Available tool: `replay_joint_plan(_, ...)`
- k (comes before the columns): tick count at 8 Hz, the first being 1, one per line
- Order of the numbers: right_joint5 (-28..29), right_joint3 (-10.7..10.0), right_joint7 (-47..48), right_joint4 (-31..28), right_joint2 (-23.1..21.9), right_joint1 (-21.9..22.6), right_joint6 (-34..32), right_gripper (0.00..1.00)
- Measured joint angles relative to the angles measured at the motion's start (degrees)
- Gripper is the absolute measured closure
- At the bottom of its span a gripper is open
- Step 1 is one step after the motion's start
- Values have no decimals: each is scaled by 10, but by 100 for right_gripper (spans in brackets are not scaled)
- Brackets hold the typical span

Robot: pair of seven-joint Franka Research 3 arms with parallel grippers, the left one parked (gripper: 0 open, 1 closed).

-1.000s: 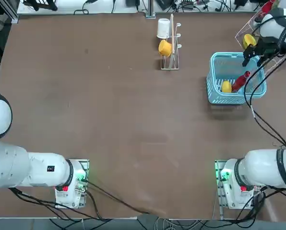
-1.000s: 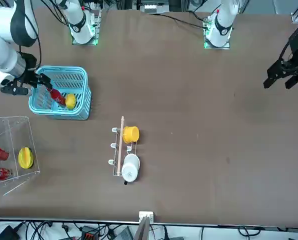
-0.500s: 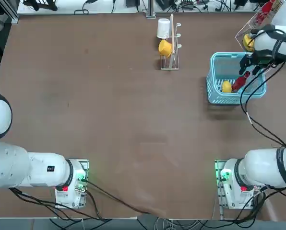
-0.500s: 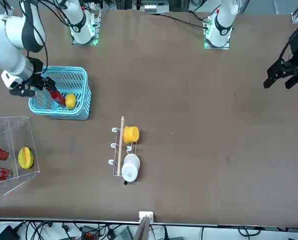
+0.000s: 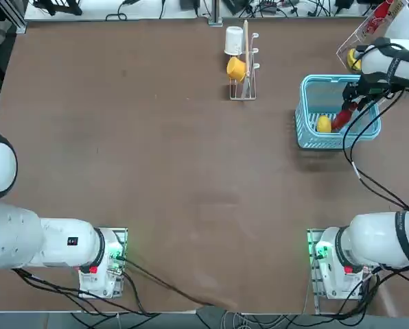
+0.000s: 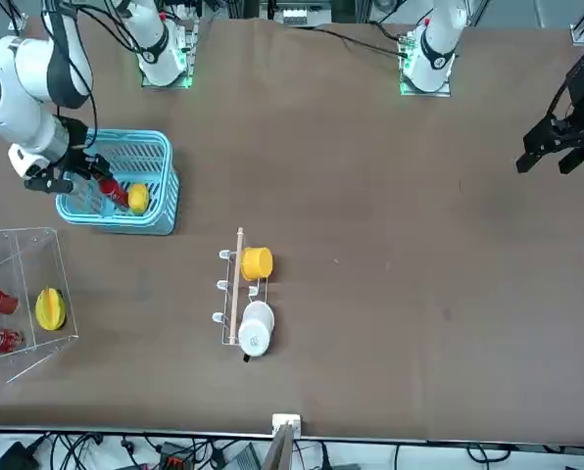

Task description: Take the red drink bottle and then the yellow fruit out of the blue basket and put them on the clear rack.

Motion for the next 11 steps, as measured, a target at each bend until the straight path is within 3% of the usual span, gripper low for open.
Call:
replay_joint_plan(1,0,0,0,0,0,0,0,62)
replay_joint_plan(4,0,0,0,4,0,0,0,62)
replay_joint_plan(6,0,0,-1,50,-1,0,-39,62)
replay_joint_plan(7,0,0,-1,146,-1,-1,-154,62)
replay_joint_plan(11,0,-5,-12,359,37,-29,-303,62)
